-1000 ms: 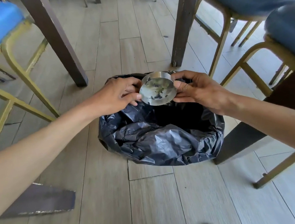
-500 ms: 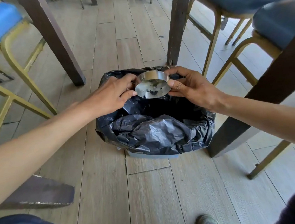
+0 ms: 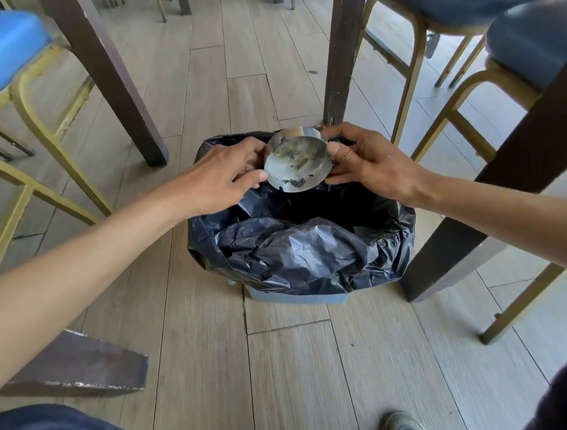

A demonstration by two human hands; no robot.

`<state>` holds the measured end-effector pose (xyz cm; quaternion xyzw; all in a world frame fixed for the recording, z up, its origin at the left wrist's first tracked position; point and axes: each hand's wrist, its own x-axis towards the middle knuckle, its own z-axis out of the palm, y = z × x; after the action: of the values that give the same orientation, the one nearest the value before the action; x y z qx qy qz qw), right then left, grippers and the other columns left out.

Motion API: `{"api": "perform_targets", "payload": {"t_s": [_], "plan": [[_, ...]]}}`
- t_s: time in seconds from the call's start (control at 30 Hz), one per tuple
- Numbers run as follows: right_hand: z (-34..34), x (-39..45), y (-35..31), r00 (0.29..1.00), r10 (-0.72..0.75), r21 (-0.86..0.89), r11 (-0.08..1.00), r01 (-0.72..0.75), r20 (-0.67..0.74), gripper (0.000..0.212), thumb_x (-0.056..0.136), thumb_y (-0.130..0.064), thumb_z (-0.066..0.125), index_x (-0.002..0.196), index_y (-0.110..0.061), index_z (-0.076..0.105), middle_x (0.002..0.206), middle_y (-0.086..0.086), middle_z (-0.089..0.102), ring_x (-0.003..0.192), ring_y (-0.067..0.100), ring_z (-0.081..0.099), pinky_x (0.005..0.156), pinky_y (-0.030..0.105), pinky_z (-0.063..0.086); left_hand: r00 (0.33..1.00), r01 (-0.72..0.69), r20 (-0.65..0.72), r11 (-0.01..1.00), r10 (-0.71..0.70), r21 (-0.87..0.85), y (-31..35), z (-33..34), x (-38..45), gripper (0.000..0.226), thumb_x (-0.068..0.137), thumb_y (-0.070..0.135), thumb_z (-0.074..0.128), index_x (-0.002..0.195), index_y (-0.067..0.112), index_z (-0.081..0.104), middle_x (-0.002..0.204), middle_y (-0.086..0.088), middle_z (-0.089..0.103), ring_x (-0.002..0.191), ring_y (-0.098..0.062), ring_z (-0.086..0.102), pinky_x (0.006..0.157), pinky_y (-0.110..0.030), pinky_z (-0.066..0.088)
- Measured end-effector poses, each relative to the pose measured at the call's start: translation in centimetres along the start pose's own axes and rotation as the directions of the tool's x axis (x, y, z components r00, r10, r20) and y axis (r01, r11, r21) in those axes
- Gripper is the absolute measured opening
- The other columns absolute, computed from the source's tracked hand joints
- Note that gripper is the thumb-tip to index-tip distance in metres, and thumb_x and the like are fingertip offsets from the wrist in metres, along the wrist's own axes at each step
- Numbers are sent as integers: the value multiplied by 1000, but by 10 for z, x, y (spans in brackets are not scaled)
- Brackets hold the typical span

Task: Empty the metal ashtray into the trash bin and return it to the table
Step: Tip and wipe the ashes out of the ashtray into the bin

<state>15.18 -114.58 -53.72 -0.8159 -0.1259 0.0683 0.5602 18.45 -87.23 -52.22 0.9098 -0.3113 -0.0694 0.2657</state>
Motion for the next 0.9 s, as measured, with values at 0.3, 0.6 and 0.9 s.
{"api": "perform_targets", "payload": {"t_s": [0.3,0.6,0.9], "plan": [[14,3,6,995,88,-88,993,-83,54,32,111,-20,40,138,-4,43,122,24,68,102,31,77,88,39,64,983,152,123,979,-135,-138,-6,11,0,40,106,18,45,146,16,36,113,-2,73,104,-8,71,98,-42,57],[12,2,13,981,-150,-555,809,194,124,57,102,-4,56,148,-31,36,135,7,69,109,23,71,99,39,58,955,277,182,926,-236,-255,-6,20,5,37,103,8,49,140,8,46,115,-14,72,97,-15,75,96,-37,58],[11,13,19,982,-140,-570,800,188,128,37,97,0,62,119,-27,74,130,-4,71,123,18,64,109,38,51,965,250,115,960,-236,-126,-8,23,7,39,95,18,63,131,15,46,104,-1,79,91,-3,76,103,-37,53]]}}
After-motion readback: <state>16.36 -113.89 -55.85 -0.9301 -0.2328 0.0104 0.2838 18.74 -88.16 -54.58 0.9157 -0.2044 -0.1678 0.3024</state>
